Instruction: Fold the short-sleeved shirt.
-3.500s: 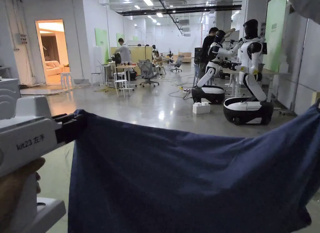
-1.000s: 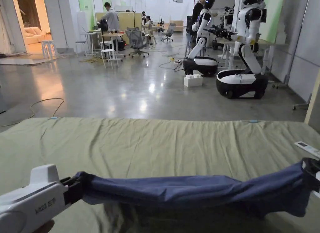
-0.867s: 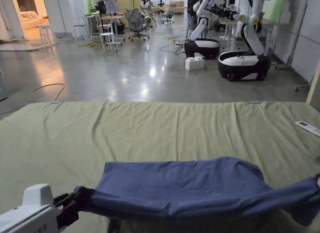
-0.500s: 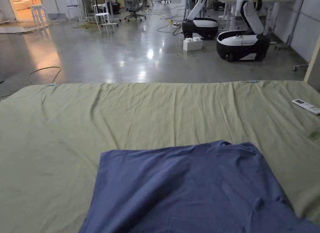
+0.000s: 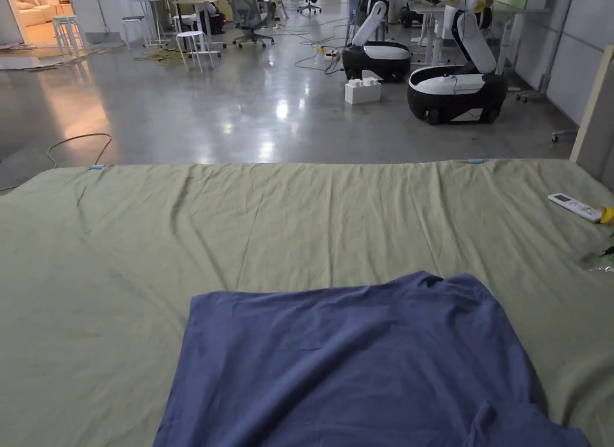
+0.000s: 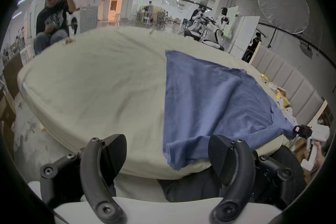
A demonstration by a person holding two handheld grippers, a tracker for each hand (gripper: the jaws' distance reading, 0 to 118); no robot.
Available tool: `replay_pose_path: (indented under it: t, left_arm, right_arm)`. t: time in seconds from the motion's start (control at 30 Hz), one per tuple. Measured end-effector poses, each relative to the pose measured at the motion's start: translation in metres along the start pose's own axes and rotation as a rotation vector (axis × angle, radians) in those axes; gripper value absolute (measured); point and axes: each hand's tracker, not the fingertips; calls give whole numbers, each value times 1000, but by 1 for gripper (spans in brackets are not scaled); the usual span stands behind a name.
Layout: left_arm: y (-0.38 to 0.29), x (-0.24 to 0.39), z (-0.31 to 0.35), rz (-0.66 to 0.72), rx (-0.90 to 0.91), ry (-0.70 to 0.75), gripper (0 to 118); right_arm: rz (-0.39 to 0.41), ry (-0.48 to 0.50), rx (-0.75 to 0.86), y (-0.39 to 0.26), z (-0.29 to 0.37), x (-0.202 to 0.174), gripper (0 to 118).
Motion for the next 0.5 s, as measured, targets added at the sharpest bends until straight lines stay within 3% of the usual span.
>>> replay_pose_path:
  t: [0.2,0.23,0.27,0.4,0.5]
  left_arm:
    - [23,37,75,-217,166,171,93]
    - [30,49,92,-181,299,109,93]
    - [31,58,100,-65,295,-4,93]
    - [47,94,147,-148,435,-25,93]
    - [48,91,146,-49,471,-21,93]
  right_arm:
    - [-90,80,141,10,52,-23,80]
    - [-84,94,175,14,61,-32,80]
    - [-70,111,201,18,69,-41,80]
    - [4,157,331,44,100,-80,80]
    - [43,184,405,62,121,-101,80]
